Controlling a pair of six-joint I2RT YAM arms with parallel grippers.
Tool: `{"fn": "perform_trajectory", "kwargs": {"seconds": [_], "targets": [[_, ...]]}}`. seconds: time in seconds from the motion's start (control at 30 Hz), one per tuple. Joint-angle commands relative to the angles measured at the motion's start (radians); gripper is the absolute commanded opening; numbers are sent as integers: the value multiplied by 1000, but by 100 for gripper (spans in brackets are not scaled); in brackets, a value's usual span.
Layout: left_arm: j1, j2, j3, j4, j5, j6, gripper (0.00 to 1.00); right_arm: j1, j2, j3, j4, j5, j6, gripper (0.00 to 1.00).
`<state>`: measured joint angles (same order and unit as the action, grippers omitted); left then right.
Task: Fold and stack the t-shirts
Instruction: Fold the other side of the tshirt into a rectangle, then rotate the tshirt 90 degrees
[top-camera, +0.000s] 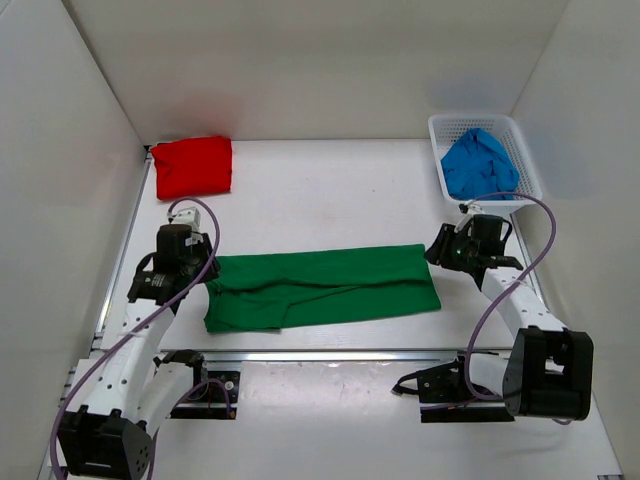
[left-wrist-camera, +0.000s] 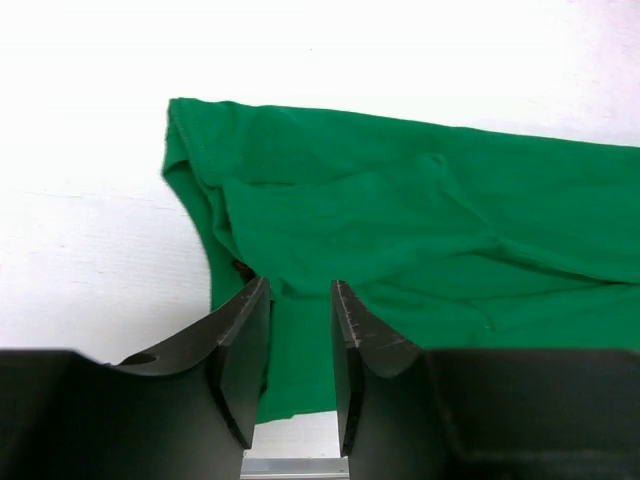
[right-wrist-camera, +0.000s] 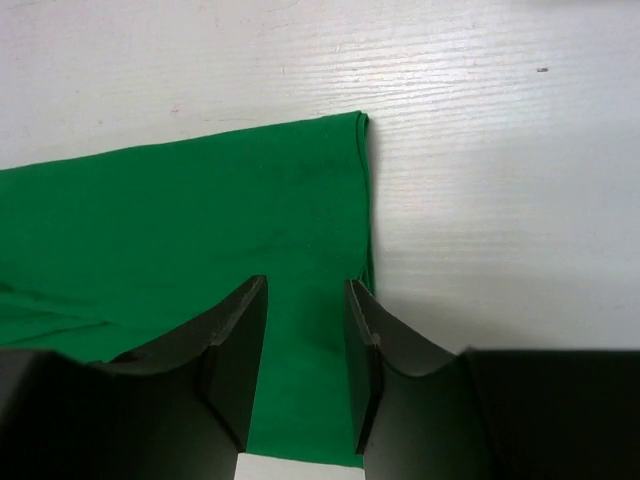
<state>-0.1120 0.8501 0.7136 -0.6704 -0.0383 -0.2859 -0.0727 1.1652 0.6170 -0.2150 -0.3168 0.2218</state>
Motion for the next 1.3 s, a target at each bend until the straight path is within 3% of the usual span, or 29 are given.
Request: {"fn": "perform_trajectory", "kwargs": {"seconds": [0.0,0.07,0.13,0.2,0.47,0.67,0.87,0.97,1.07,1.1,1.17,1.2,1.27], "targets": [[-5,-17,-8,22,32,-59,42,14,11,39,40,-2,4,34],[-6,-22,-20,52,72,-87,42,24,27,64,51,-1,4,25],[-8,-8,-28,81,75,-101,45,28,37,72,72,-21,5,23],[-17,24,-45,118,86,-120,42,39,82,85,103,-34,7,0],[-127,338,-14,227,11,-177,36,111,368,231,62,-76,11,0],[-192,602,6,287,34,-199,33,122,456,241,0,-53,45,0],[-200,973,386,169,63,-101,30,151,438,204,-152,76,143,0],[-189,1185,715,79,98,-84,26,223,355,74,-101,71,252,0],[-208,1548,1381,-119,123,-65,22,393,259,-87,40,93,454,0],[-225,1622,1529,-227,142,-61,23,471,216,-123,137,97,549,0],[-232,1939,2111,-359,181,-137,18,597,167,-247,344,159,751,0],[-229,1958,2106,-306,243,-160,14,655,165,-273,382,169,790,0],[-227,1837,1721,-111,316,-199,15,732,204,-270,500,173,861,0]]}}
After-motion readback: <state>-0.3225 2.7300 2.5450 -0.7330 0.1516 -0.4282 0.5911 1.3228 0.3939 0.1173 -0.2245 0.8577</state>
